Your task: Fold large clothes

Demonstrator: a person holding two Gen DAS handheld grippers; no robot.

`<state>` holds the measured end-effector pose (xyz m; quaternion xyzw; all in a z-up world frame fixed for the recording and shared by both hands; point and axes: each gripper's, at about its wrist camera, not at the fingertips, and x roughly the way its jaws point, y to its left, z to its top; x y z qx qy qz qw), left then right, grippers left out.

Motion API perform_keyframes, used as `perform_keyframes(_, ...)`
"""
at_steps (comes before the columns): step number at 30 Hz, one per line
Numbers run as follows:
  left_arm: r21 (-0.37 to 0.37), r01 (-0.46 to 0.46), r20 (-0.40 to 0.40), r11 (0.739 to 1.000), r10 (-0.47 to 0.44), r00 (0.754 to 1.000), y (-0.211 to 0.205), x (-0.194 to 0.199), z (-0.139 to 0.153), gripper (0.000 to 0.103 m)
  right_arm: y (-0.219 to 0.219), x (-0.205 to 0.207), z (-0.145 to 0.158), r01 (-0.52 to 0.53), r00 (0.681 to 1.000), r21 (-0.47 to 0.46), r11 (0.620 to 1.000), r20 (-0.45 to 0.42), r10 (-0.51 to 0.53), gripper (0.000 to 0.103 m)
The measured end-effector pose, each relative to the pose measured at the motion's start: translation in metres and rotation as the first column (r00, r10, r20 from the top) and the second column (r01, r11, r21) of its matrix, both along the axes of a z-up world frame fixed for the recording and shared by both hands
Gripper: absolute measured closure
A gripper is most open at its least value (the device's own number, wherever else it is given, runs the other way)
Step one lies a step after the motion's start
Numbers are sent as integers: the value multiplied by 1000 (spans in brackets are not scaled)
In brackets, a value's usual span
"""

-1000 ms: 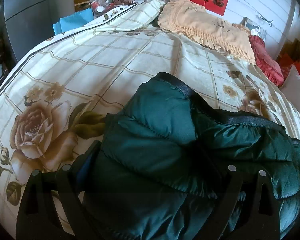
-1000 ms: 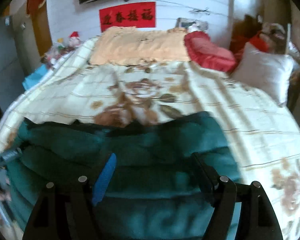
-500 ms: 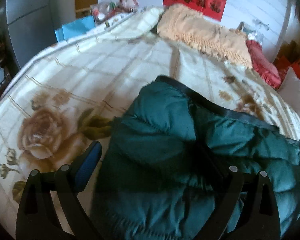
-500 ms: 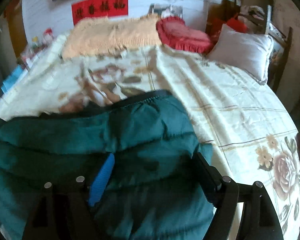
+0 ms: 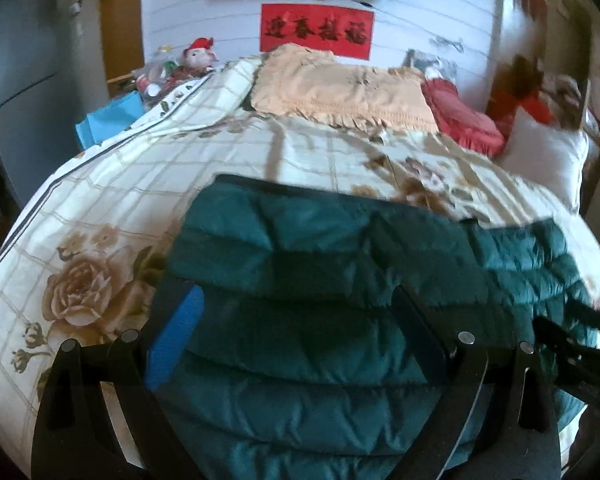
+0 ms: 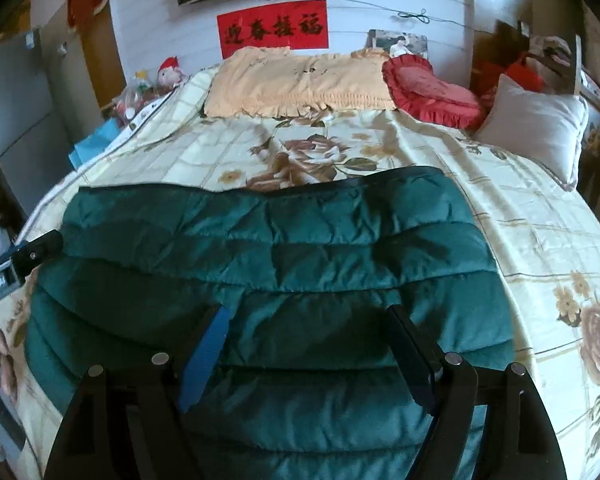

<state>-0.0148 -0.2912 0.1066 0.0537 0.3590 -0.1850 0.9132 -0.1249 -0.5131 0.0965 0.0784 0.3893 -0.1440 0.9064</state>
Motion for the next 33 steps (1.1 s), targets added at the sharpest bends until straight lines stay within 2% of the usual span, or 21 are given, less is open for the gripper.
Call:
perform_keyframes(4, 46, 7, -19, 999, -7, 1000, -10, 3, -19, 7, -2, 10, -12, 4, 1000, -23, 1000, -27, -4, 24)
perform_keyframes(10, 58, 14, -21, 998, -13, 1000, -14, 9, -28, 7, -9, 15, -26, 6, 999, -48, 999, -32, -7, 20)
perform_keyframes(14, 68, 18, -33, 998, -16, 999, -16, 13, -33, 7, -9, 16, -25, 4, 999, -47, 999, -41, -6, 19)
perform_keyframes(19, 69, 16, -29, 997, -14, 999, -16, 15, -34, 7, -12, -16, -1, -15, 1000, -11, 1000, 15, 15, 19)
perform_keyframes(25, 67, 15, -21, 998, -14, 1000, -15, 16, -36, 7, -20, -68, 10, 0, 999, -64, 998, 53, 4, 19)
perform_keyframes(27, 68, 14, -16, 998, -13, 1000, -16, 16, -38, 7, -27, -79, 4, 16, 999, -53, 998, 45, -14, 19)
perform_keyframes(29, 72, 13, -11, 997, -12, 1000, -17, 15, -39, 7, -34, -78, -8, 36, 999, -55, 998, 1, -36, 19)
perform_keyframes(33, 76, 10, -4, 997, -10, 1000, -19, 14, -40, 7, -50, -77, -32, 57, 998, 33, 998, -11, -56, 17)
